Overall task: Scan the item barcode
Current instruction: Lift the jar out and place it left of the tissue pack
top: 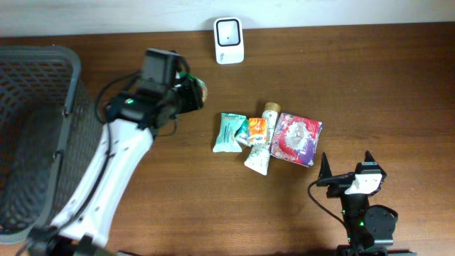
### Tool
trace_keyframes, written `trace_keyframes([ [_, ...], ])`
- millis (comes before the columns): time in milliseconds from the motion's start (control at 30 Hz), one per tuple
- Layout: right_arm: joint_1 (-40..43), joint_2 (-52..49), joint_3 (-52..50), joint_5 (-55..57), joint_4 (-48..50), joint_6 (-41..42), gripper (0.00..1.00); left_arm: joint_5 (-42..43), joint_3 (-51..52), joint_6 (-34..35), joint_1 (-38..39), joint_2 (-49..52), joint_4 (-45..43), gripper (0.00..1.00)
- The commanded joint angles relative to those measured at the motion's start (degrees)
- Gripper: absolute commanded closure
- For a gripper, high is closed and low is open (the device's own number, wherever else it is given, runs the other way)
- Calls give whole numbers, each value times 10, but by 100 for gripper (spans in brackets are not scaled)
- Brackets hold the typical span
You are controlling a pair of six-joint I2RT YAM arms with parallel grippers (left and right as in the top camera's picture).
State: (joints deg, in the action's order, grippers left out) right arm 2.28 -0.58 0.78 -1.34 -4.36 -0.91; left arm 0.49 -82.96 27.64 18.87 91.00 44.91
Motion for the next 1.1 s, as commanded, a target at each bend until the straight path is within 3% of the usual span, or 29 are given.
trace_keyframes([
  [0, 4, 4, -5, 1, -2, -2, 1, -89, -8, -19, 28, 61, -2, 44],
  [200, 4, 4, -5, 1, -2, -2, 1, -100, -8, -19, 38, 182, -6, 44],
  [267, 4, 4, -5, 1, -2, -2, 1, -100, -8, -19, 38, 205, -7, 36],
  [333, 4, 4, -5, 1, -2, -2, 1, -106, -8, -18, 38, 209, -10, 36],
  [400, 4, 4, -5, 1, -2, -2, 1, -125, -8, -19, 38, 209, -10, 18],
  [433, 4, 4, -5, 1, -2, -2, 1, -123, -12, -19, 38, 209, -7, 0],
  [500, 4, 4, -5, 1, -2, -2, 1, -119, -38, -19, 38, 207, 18, 0],
  [733, 4, 4, -5, 1, -2, -2, 1, -96, -316, -18, 38, 157, 281, 1],
  [1067, 4, 4, -5, 1, -2, -2, 1, -151, -339, -16, 6, 14, 430, 1],
])
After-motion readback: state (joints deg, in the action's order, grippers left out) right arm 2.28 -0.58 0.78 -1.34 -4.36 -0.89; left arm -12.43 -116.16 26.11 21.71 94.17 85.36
